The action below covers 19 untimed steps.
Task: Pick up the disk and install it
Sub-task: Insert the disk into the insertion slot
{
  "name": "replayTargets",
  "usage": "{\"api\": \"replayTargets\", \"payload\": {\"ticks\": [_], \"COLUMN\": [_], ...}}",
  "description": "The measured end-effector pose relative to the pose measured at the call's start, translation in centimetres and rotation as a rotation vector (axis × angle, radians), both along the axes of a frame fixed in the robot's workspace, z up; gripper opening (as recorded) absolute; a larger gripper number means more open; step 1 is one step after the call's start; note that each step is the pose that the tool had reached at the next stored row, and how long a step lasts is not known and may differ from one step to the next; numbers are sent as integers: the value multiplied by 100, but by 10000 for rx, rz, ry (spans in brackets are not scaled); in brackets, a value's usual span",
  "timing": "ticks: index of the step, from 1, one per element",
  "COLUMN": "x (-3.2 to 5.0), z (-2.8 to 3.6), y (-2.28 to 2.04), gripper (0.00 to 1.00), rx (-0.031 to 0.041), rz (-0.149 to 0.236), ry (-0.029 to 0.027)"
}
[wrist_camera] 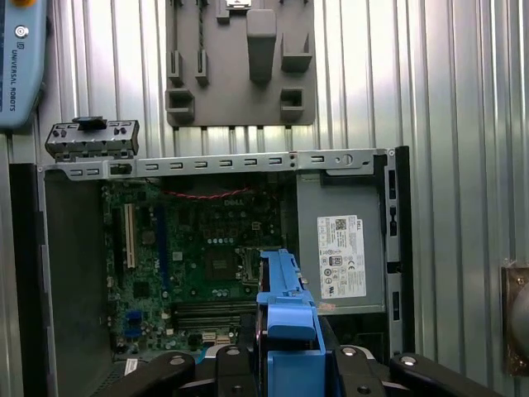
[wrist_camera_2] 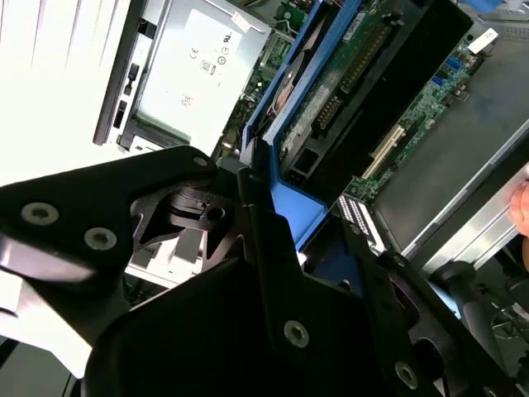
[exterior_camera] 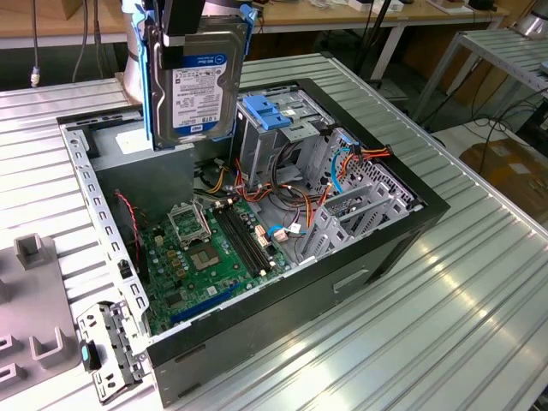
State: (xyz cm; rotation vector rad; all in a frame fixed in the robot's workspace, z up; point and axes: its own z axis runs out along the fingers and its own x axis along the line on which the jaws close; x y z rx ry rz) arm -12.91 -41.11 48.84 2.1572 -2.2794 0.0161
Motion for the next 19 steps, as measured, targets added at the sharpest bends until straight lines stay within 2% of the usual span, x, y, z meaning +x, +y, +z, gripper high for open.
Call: {"api": "replayTargets", "payload": {"ticks": [19], "x": [0], "z": [0], "y": [-60], "gripper": [37], "rx": [0], "rz": [1], "ry": [0]}}
